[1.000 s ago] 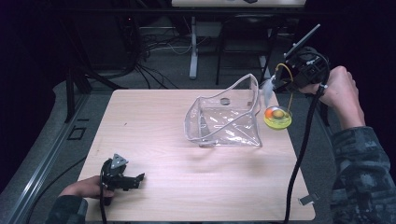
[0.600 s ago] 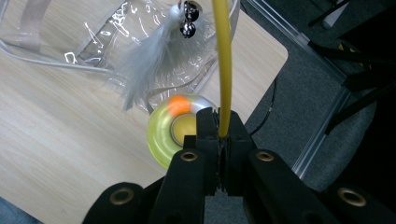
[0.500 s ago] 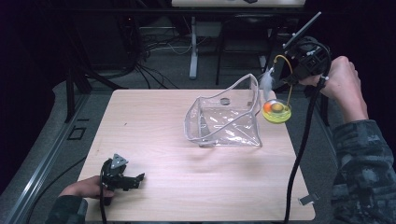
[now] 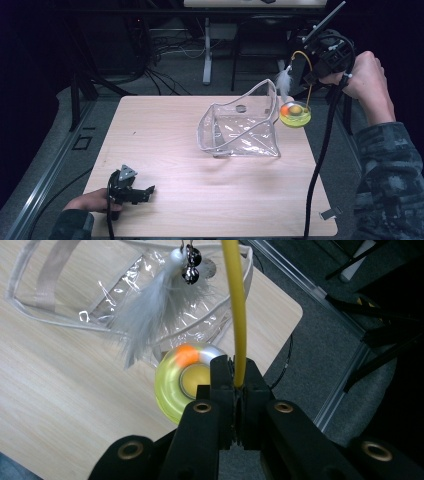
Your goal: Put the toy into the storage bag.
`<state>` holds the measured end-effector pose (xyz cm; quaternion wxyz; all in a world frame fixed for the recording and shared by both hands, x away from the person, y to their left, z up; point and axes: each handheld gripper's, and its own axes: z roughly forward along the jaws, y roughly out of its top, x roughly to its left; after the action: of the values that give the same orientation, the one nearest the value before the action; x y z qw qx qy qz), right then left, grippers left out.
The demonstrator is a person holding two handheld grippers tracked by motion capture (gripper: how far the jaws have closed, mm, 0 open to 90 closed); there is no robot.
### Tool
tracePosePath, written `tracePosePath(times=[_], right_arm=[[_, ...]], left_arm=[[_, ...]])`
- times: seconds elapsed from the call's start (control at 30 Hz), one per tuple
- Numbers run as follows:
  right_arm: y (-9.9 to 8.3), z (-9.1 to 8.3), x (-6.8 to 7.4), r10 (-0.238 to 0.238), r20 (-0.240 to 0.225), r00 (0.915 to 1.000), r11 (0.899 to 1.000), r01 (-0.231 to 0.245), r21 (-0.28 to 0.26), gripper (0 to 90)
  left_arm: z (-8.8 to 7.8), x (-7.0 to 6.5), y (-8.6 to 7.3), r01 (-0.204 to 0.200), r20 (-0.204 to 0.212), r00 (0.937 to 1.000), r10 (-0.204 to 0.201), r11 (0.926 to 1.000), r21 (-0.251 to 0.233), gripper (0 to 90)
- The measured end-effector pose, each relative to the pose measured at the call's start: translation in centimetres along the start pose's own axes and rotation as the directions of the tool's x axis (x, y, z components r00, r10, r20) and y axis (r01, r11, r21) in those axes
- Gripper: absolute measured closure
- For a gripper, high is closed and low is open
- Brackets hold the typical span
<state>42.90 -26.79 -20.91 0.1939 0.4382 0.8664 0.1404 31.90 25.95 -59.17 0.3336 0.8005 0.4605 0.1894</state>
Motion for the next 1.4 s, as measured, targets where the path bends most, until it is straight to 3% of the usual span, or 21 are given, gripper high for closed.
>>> tracePosePath(times=[0.73, 1.4], right_arm=[[2.3, -0.9, 0.6, -0.016, 0.004, 0.9999, 0.999, 0.016, -0.033, 88.2], [5.3, -1.1, 2.3, -0.06, -0.003, 0.9982, 0.996, 0.059, -0.061, 88.2]], left_arm=[[0.0, 0.0, 0.0, 0.0, 0.0, 1.0, 0.0, 1.0, 0.0, 0.0], [0.0, 0.0, 0.0, 0.0, 0.0, 1.0, 0.0, 1.0, 0.0, 0.0]])
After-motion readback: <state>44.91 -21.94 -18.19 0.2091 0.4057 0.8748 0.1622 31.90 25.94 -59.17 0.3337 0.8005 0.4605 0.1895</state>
